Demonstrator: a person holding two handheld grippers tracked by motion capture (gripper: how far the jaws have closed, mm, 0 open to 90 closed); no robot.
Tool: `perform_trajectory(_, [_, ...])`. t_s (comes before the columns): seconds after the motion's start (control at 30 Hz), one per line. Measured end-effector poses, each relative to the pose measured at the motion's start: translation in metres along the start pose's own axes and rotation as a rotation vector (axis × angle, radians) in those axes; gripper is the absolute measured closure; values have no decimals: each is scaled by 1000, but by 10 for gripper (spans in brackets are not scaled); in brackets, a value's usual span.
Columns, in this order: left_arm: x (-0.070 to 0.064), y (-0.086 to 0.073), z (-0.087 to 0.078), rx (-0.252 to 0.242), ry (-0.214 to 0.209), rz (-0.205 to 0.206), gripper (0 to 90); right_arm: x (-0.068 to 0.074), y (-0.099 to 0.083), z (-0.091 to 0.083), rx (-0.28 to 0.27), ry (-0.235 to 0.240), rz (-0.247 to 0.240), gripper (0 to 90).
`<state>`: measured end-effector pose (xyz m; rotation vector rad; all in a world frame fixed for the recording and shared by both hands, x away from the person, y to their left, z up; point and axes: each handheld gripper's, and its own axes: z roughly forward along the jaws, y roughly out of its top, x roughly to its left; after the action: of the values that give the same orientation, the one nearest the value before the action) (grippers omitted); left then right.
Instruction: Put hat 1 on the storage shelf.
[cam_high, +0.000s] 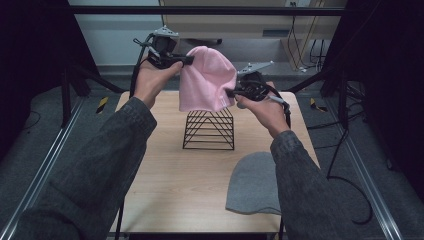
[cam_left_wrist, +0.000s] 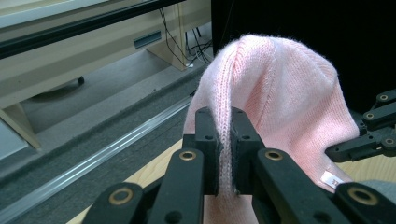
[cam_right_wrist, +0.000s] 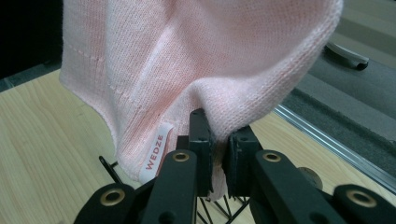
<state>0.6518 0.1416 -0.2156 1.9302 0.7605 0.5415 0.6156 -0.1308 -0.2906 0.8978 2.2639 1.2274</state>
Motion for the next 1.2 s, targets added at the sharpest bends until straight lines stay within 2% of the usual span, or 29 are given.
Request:
perform_trajectory(0.17, [-4,-4,2,14,-4,12,842,-1,-6,1,11,-1,-6,829])
perform_trajectory(0.37, [-3,-10,4,14,-5,-2,842,-1,-12,5,15,3,3,829])
perform_trajectory(0.67, [-7,-11,3,20,0,16,842,0,-15,6,18,3,4,829])
perform_trajectory(0.93, [-7,-14,4,4,5,27,839,1,-18,4,16,-16,-7,829])
perform_trajectory(1.2, [-10,-21,5,-13,4,43,839,4,-32,5,9,-29,-12,829])
